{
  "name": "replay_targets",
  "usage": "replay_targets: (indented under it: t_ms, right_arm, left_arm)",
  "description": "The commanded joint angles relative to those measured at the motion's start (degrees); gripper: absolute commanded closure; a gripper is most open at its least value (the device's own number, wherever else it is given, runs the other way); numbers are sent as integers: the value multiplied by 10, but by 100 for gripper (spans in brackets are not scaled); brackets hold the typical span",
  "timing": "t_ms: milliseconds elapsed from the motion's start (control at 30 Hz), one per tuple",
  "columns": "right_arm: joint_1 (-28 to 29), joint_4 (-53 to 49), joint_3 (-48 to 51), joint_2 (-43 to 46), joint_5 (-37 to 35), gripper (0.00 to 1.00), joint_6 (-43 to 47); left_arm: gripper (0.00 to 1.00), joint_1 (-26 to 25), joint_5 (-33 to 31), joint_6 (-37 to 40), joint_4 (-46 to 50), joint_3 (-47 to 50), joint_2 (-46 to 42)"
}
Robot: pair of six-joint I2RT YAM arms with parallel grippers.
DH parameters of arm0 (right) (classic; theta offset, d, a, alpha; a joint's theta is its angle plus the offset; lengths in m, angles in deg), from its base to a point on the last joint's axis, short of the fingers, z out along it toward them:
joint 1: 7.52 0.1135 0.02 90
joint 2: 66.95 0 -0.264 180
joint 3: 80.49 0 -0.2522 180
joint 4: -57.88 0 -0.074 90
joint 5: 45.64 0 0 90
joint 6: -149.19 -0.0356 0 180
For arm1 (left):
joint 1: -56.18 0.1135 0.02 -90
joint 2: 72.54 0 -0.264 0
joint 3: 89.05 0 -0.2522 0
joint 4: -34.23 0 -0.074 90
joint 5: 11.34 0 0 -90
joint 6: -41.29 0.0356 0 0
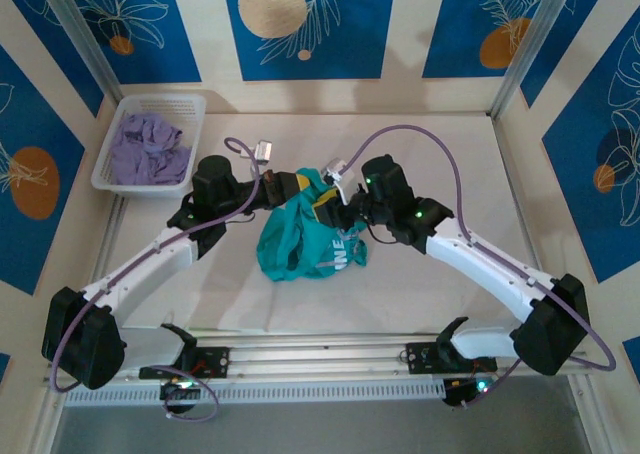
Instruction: Fold the inside-out t-shirt
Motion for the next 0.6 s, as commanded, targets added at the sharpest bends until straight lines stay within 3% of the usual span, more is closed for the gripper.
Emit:
replay_targets:
  t_ms: [0,200,433,567]
  right_arm:
    - [-7,-18,-18,-7,2,75,2]
    - [-18,-21,-5,-12,0,77,0]
    - [-22,-8,-11,-7,40,100,-11]
    - [-42,21,-11,24,101,100,-40]
  left_arm:
    - [100,1,-4,15,-5,-9,-8]
    - [100,1,-4,17,-6,-8,-6]
    - [100,1,-7,17,-7,-6,-1]
    - [100,2,-27,27,16,-4,-3]
